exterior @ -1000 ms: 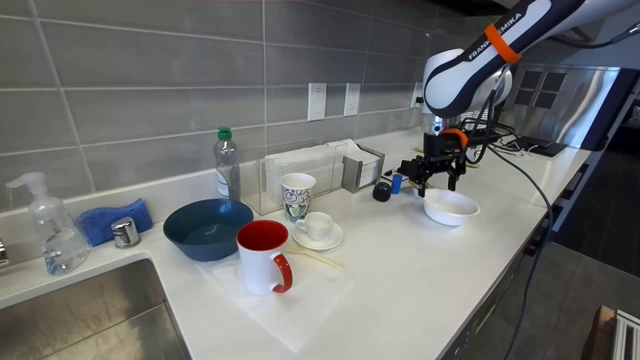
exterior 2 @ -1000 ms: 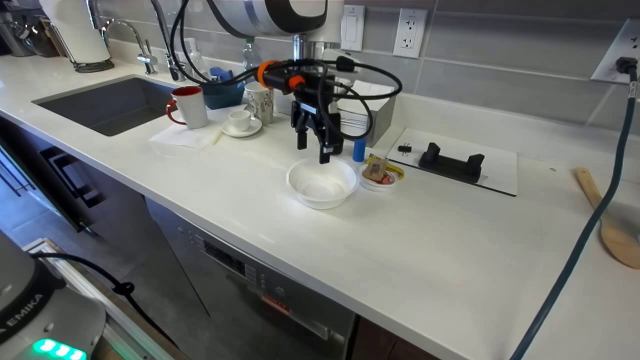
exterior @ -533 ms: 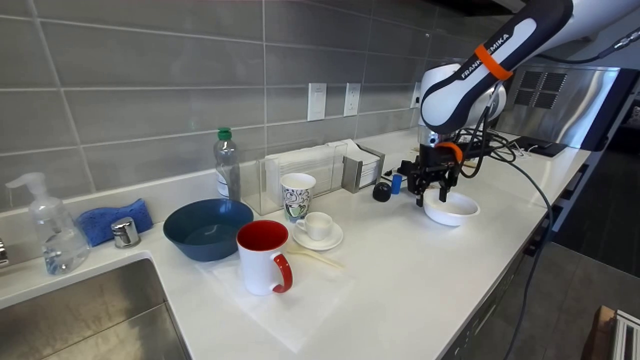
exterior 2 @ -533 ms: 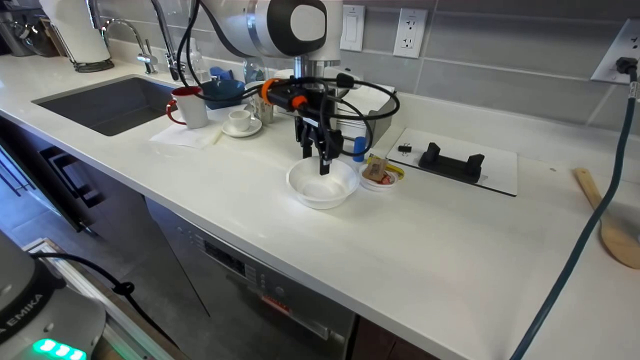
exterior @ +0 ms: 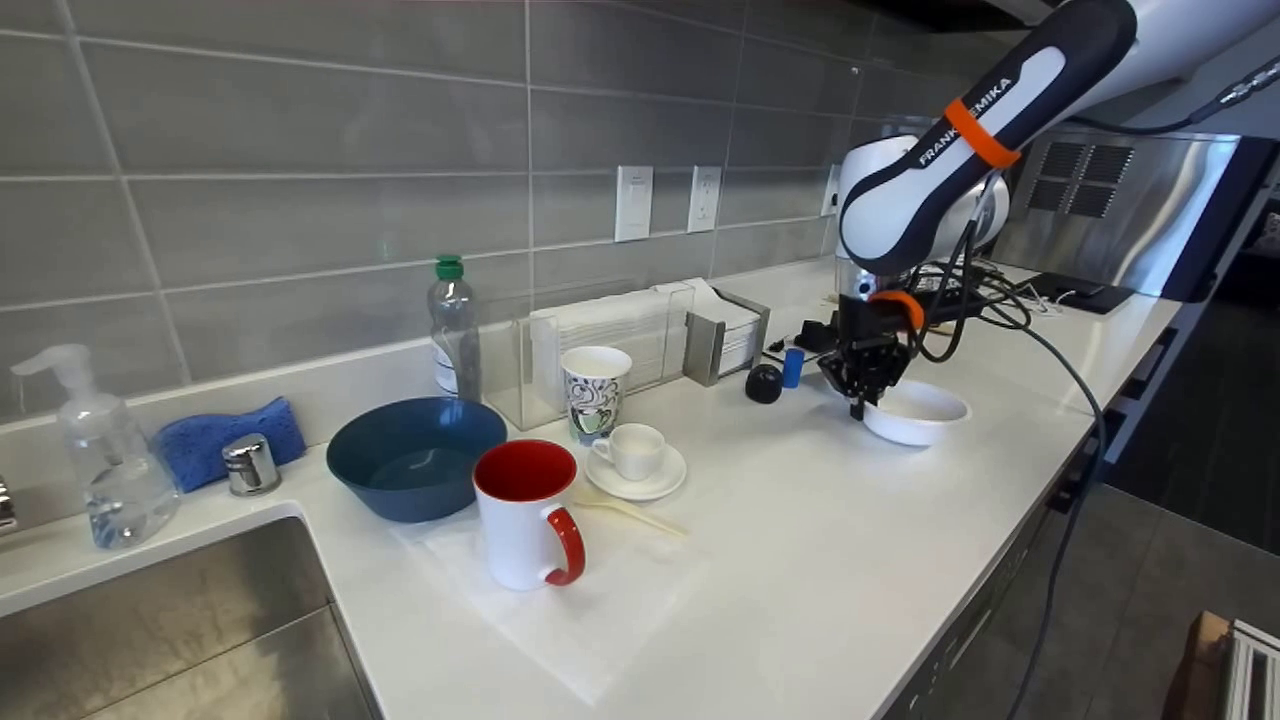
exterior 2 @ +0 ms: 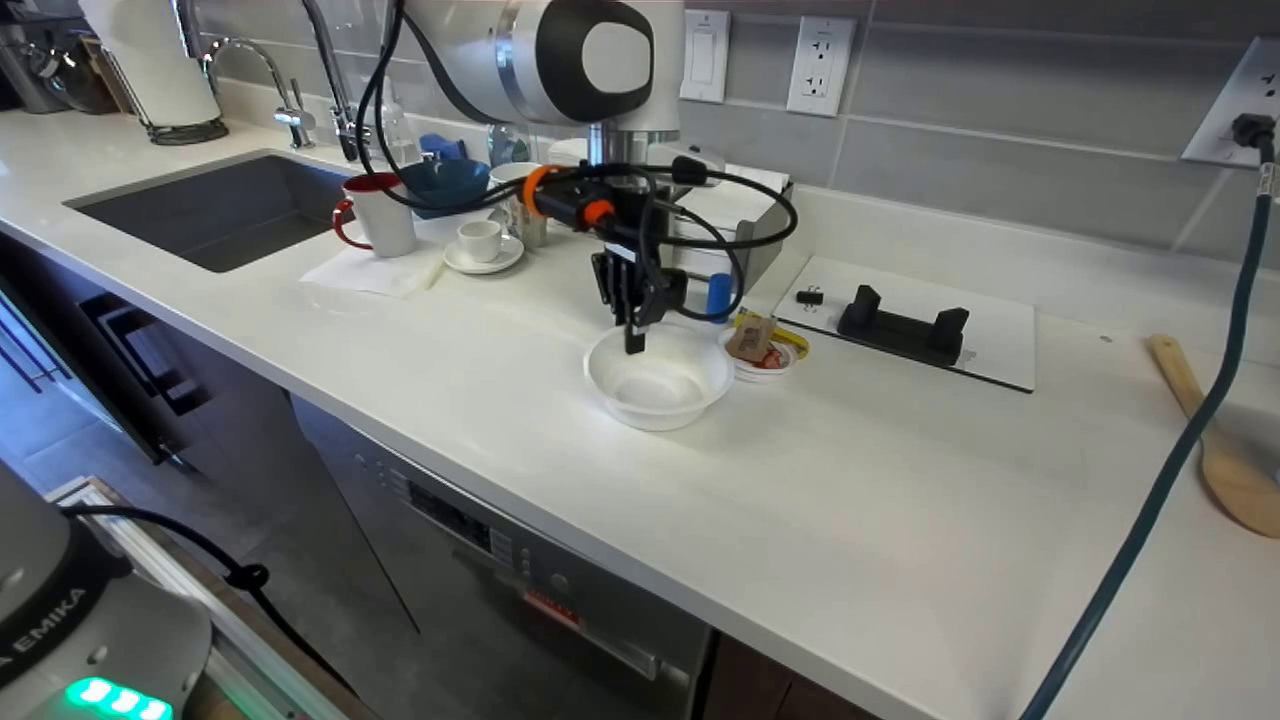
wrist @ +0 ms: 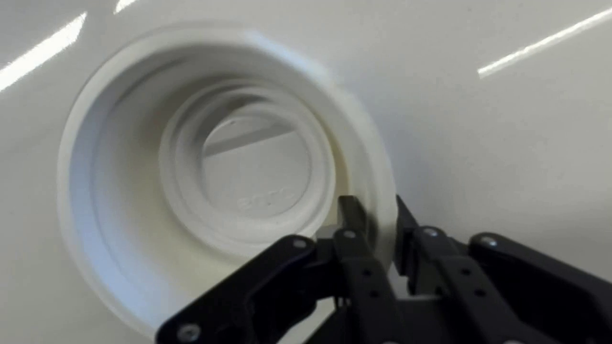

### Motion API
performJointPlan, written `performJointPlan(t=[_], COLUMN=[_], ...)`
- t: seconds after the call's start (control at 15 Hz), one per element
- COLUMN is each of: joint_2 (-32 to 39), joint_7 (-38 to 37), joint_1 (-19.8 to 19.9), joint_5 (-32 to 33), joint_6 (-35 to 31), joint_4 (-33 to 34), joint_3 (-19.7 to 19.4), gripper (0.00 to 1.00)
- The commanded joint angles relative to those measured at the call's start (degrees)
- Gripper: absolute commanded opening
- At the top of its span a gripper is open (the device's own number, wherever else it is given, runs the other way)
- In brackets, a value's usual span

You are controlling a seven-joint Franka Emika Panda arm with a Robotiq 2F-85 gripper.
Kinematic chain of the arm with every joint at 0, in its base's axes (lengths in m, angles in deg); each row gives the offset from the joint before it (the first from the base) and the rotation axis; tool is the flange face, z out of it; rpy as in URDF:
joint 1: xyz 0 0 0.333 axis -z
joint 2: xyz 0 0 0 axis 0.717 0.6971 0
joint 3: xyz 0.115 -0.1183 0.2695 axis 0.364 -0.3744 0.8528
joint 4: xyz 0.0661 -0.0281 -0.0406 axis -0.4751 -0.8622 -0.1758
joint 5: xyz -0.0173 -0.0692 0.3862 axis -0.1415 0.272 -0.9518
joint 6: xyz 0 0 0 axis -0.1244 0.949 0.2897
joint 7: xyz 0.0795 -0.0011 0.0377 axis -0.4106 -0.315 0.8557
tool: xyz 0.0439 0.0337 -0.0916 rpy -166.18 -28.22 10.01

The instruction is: Move the white bowl forwards then move it to the right.

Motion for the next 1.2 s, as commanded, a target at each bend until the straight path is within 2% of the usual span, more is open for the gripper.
performJointPlan(t=[0.0,0.53,1.0,1.13], joint_2=[-1.59,-3.71,-3.62,-3.09], joint_7=[-2.43,-4.17,-2.49,-1.03], joint_1=[-0.92,0.20,2.18,3.18], joint_5=[3.33,10.38,17.28,17.09], joint_6=[1.23,2.18,-1.84,-4.19], joint_4=[-1.29,-4.26,-3.97,-3.88], joint_3=[-1.89,-6.34,-9.16,-9.36], gripper=[0.00,0.02,0.02,0.02])
